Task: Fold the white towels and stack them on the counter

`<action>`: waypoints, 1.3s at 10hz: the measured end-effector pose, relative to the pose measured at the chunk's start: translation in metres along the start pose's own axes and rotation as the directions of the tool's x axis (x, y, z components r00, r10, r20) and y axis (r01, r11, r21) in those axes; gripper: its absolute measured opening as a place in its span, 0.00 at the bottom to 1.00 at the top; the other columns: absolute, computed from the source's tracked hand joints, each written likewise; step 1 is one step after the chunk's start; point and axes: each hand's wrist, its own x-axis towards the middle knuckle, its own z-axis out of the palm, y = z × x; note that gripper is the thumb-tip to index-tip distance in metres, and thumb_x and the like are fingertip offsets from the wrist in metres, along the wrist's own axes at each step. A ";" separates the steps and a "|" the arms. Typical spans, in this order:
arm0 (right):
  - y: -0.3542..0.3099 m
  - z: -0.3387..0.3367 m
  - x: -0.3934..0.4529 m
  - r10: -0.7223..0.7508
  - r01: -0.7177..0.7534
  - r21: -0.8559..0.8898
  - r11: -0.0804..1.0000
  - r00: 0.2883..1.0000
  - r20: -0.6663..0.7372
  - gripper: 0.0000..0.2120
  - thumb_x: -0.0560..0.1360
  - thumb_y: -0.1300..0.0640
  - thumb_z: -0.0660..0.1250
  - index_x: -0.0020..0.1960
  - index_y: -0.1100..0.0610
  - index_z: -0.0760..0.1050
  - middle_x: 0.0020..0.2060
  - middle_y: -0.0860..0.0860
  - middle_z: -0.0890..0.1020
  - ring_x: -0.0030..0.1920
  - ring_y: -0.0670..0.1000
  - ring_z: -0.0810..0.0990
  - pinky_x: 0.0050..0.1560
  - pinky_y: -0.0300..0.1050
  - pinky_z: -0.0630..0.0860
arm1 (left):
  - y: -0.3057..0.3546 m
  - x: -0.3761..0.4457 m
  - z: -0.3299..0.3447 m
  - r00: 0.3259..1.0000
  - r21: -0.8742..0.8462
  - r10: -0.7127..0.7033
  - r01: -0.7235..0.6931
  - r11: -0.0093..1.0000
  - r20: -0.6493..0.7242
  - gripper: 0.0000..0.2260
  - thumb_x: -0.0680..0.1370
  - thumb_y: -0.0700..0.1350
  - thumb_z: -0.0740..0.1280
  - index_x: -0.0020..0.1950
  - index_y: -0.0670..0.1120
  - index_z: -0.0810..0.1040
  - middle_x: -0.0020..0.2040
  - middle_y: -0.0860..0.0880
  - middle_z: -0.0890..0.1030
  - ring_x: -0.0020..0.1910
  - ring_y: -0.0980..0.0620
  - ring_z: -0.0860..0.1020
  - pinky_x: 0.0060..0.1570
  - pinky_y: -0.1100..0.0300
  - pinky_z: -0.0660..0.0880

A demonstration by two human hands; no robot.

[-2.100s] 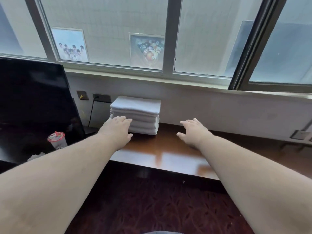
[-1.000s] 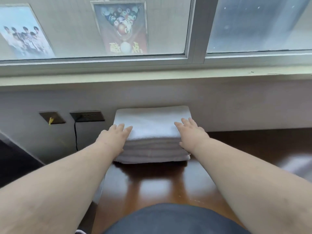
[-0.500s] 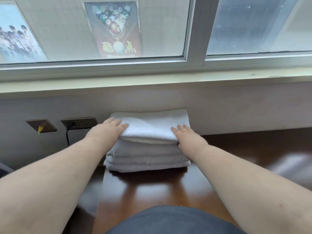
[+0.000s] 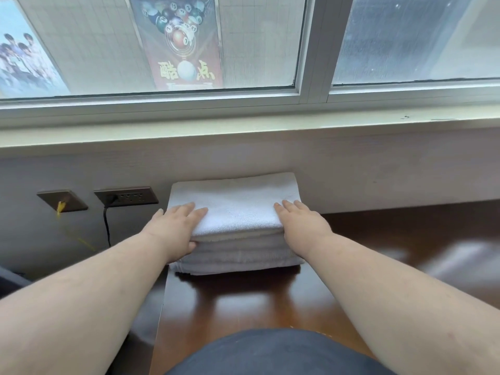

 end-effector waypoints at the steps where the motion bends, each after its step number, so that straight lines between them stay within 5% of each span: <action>1: 0.004 -0.004 0.003 0.015 -0.021 -0.117 0.993 0.999 -0.050 0.42 0.74 0.66 0.64 0.80 0.56 0.45 0.80 0.54 0.52 0.79 0.58 0.51 0.69 0.53 0.67 | 0.011 0.011 0.000 1.000 0.004 0.023 -0.023 1.000 -0.017 0.36 0.78 0.44 0.62 0.80 0.57 0.44 0.80 0.50 0.50 0.78 0.47 0.53 0.73 0.45 0.56; 2: 0.008 -0.004 0.005 0.028 -0.023 -0.148 0.989 0.999 0.030 0.41 0.74 0.61 0.64 0.80 0.56 0.46 0.80 0.54 0.53 0.78 0.58 0.53 0.72 0.59 0.62 | 0.016 0.017 0.002 0.999 0.000 0.053 -0.053 0.999 -0.011 0.36 0.77 0.43 0.61 0.80 0.56 0.44 0.80 0.49 0.50 0.78 0.48 0.52 0.74 0.47 0.55; 3: 0.011 -0.004 0.004 -0.036 0.033 -0.119 0.992 0.999 -0.018 0.33 0.75 0.36 0.54 0.75 0.52 0.62 0.72 0.50 0.68 0.68 0.55 0.68 0.61 0.56 0.69 | 0.004 0.016 0.001 0.996 0.000 0.088 -0.088 0.996 0.022 0.35 0.75 0.55 0.59 0.80 0.57 0.48 0.80 0.51 0.51 0.77 0.49 0.54 0.74 0.48 0.56; 4: 0.006 -0.011 0.012 -0.139 0.125 -0.102 0.987 0.980 -0.145 0.38 0.72 0.25 0.42 0.64 0.48 0.74 0.62 0.47 0.74 0.62 0.53 0.71 0.60 0.52 0.67 | -0.007 0.016 -0.008 0.979 0.056 0.183 -0.178 0.982 -0.085 0.33 0.73 0.67 0.52 0.77 0.59 0.57 0.78 0.53 0.59 0.74 0.50 0.61 0.70 0.51 0.60; 5: -0.022 -0.011 0.035 -0.186 0.203 0.086 0.975 0.968 -0.170 0.29 0.80 0.36 0.48 0.74 0.49 0.67 0.73 0.49 0.68 0.73 0.52 0.63 0.72 0.51 0.56 | 0.008 0.030 -0.022 0.968 -0.052 0.177 -0.189 0.981 -0.176 0.32 0.76 0.69 0.46 0.77 0.58 0.59 0.78 0.53 0.60 0.74 0.50 0.62 0.71 0.53 0.59; 6: -0.055 -0.004 0.054 -0.157 0.186 0.229 0.956 0.978 -0.139 0.26 0.83 0.51 0.52 0.80 0.52 0.56 0.79 0.52 0.58 0.78 0.54 0.54 0.77 0.54 0.51 | 0.048 0.054 -0.023 0.980 -0.228 0.055 -0.098 0.969 -0.189 0.24 0.83 0.56 0.50 0.79 0.52 0.57 0.79 0.48 0.58 0.77 0.48 0.57 0.74 0.53 0.55; 7: -0.054 0.004 0.068 -0.147 0.149 0.217 0.965 0.989 -0.028 0.29 0.82 0.47 0.51 0.81 0.51 0.50 0.81 0.52 0.51 0.80 0.54 0.46 0.78 0.58 0.46 | 0.067 0.065 -0.007 0.997 -0.278 -0.067 0.051 0.959 -0.047 0.26 0.83 0.53 0.48 0.80 0.50 0.49 0.81 0.46 0.50 0.79 0.46 0.49 0.75 0.46 0.49; 8: -0.020 0.006 0.074 -0.012 -0.008 0.231 0.973 0.996 0.083 0.39 0.76 0.30 0.47 0.81 0.48 0.47 0.81 0.51 0.47 0.80 0.53 0.41 0.77 0.59 0.41 | 0.044 0.068 0.006 0.976 -0.283 -0.205 0.216 0.935 0.071 0.30 0.80 0.59 0.46 0.80 0.52 0.43 0.81 0.47 0.44 0.79 0.46 0.43 0.74 0.42 0.44; 10: 0.001 0.006 0.078 0.154 -0.188 0.232 0.954 0.975 0.158 0.41 0.74 0.27 0.42 0.81 0.48 0.44 0.81 0.49 0.43 0.80 0.51 0.39 0.77 0.62 0.43 | 0.012 0.070 0.003 0.898 -0.350 -0.370 0.435 0.830 0.239 0.30 0.80 0.59 0.46 0.80 0.54 0.42 0.81 0.45 0.42 0.79 0.42 0.45 0.75 0.42 0.48; 11: 0.007 0.005 0.065 0.225 -0.266 0.286 0.921 0.960 0.168 0.38 0.77 0.30 0.44 0.81 0.48 0.45 0.81 0.49 0.42 0.80 0.53 0.41 0.77 0.61 0.45 | 0.007 0.061 -0.001 0.872 -0.373 -0.414 0.486 0.790 0.260 0.29 0.81 0.59 0.46 0.80 0.53 0.42 0.81 0.44 0.45 0.78 0.40 0.49 0.75 0.43 0.51; 13: 0.035 -0.009 0.021 0.318 -0.356 0.412 0.839 0.934 0.162 0.37 0.79 0.32 0.47 0.81 0.49 0.46 0.81 0.52 0.45 0.80 0.53 0.44 0.78 0.57 0.47 | 0.016 0.030 -0.023 0.942 -0.287 -0.335 0.327 0.900 0.024 0.29 0.83 0.57 0.49 0.80 0.46 0.49 0.80 0.40 0.50 0.77 0.42 0.52 0.74 0.46 0.55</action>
